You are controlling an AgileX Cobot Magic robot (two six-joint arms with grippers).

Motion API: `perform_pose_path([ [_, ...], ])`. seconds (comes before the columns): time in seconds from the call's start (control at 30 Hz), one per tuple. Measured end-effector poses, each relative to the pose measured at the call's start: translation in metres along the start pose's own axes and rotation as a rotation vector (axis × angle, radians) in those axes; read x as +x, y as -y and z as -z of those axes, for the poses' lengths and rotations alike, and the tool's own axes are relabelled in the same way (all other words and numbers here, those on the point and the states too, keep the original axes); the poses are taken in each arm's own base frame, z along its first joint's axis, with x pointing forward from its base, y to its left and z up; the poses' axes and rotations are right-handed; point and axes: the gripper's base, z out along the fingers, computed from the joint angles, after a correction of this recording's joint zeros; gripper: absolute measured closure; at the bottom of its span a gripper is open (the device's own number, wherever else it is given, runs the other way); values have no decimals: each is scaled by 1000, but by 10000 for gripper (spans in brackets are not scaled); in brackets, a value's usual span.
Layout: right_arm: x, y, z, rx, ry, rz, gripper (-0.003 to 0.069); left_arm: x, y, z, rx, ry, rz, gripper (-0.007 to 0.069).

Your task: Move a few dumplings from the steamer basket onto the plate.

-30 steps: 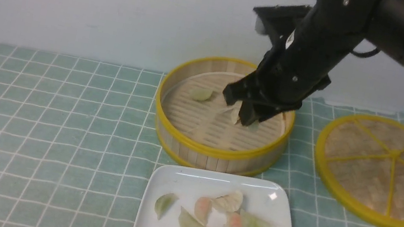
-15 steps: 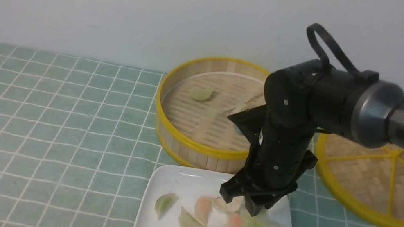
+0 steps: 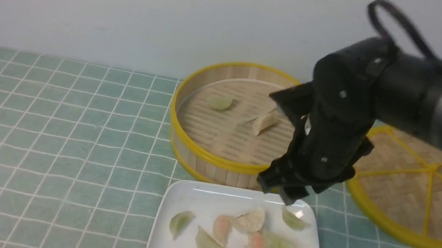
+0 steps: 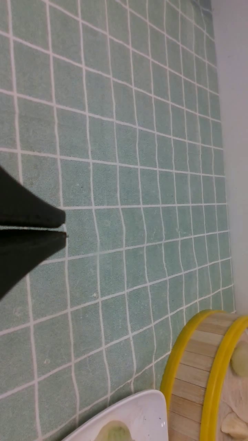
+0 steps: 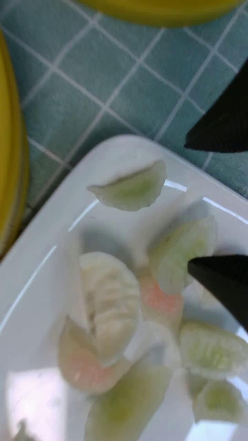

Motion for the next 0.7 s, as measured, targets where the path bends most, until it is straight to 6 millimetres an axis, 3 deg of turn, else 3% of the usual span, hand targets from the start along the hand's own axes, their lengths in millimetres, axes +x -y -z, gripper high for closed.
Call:
perform_pose_path([
  [0.03,0,1,4,0,13,-7,363,0,0,0,0,0,0,631],
  [0.07,5,5,39,-7,114,-41,449,0,0,0,0,0,0,631],
  [0.2,25,18,123,-28,403,-119,631,0,0,0,0,0,0,631],
  [0.27,39,24,159,-36,539,-144,659,0,0,0,0,0,0,631],
  [0.33,46,27,174,-38,607,-156,666,0,0,0,0,0,0,631],
  [0.37,63,32,195,-43,712,-179,671,0,0,0,0,0,0,631],
  [0.43,78,35,208,-55,795,-199,672,0,0,0,0,0,0,631],
  [0.53,104,38,210,-66,904,-209,672,0,0,0,0,0,0,631],
  [0.7,140,34,189,-134,1078,-188,672,0,0,0,0,0,0,631],
])
